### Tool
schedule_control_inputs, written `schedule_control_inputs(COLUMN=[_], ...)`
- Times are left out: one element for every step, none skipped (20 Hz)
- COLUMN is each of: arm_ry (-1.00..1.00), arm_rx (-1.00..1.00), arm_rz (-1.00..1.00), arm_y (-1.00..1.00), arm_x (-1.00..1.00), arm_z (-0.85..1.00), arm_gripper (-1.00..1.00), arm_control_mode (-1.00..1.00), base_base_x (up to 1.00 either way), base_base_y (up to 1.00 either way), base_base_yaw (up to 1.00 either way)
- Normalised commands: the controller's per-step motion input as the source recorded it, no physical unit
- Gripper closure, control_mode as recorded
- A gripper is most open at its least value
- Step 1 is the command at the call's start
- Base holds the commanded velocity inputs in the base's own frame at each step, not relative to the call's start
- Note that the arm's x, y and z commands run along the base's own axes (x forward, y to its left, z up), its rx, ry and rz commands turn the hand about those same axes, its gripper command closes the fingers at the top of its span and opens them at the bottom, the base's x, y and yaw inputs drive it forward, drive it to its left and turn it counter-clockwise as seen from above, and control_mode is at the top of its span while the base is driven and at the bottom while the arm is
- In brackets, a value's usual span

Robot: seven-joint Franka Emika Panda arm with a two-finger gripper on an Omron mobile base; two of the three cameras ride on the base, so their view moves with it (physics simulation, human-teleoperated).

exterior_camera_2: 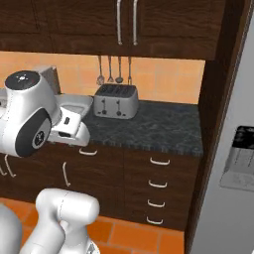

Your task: Place one tomato and one fish in each tupperware on the nearby counter, to pack two identical lunches.

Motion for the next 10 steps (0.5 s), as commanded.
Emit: schedule_control_inputs(arm_ry=[0.00,0.00,0.00,0.00,0.00,0.00,0.00,0.00,0.00,0.00], arm_rx=[0.00,0.00,0.00,0.00,0.00,0.00,0.00,0.00,0.00,0.00], arm_rz=[0.00,0.00,0.00,0.00,0.00,0.00,0.00,0.00,0.00,0.00], arm_y=[0.00,0.00,0.00,0.00,0.00,0.00,0.00,0.00,0.00,0.00], arm_x=[0.00,0.00,0.00,0.00,0.00,0.00,0.00,0.00,0.00,0.00], arm_z=[0.00,0.00,0.00,0.00,0.00,0.00,0.00,0.00,0.00,0.00], arm_gripper=[1.00,1.00,1.00,1.00,1.00,1.00,1.00,1.00,1.00,1.00], arm_control_mode=[1.00,1.00,1.00,1.00,1.00,1.00,1.00,1.00,1.00,1.00], base_base_x=[0.17,0.24,0.28,0.36,0.46,0.53,0.66,0.90,0.96,1.00], base_base_y=[1.00,1.00,1.00,1.00,1.00,1.00,1.00,1.00,1.00,0.96], base_base_yaw=[-0.09,-0.10,-0.10,-0.10,-0.11,-0.12,-0.13,-0.17,-0.19,-0.20])
